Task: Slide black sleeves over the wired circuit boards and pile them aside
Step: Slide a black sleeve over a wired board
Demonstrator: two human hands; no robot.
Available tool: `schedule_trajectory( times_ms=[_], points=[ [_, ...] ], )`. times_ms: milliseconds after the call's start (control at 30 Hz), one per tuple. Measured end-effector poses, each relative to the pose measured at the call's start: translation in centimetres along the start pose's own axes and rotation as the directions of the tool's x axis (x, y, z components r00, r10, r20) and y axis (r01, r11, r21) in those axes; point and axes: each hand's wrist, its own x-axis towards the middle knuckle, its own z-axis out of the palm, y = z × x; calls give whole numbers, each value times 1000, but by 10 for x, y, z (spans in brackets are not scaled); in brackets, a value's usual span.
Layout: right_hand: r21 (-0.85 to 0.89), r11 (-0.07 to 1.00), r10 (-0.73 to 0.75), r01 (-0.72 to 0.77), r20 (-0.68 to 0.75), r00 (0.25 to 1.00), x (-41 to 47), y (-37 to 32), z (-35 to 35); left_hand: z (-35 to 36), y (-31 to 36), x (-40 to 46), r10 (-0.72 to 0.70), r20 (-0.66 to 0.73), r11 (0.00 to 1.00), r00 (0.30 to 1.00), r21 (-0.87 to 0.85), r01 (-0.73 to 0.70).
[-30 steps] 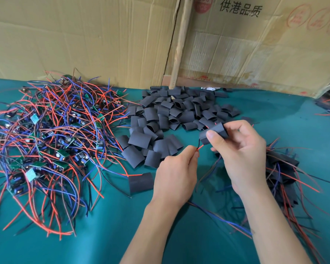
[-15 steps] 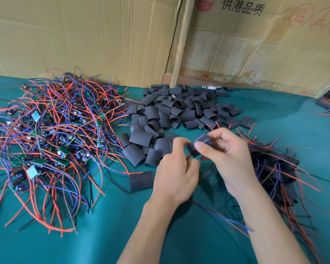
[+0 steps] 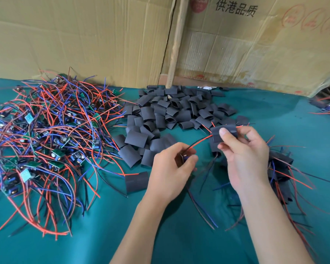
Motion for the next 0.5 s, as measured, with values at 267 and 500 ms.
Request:
schedule_trajectory(
  times_ms=[267, 500],
  points=[
    [-1, 1000, -21, 21, -113, 993, 0, 0, 3, -2, 6, 1, -92, -47, 897, 995, -437, 62],
    [64, 998, -8, 19, -175, 985, 3, 0, -1, -7, 6, 2, -44, 68, 769, 997, -635, 77]
  ],
)
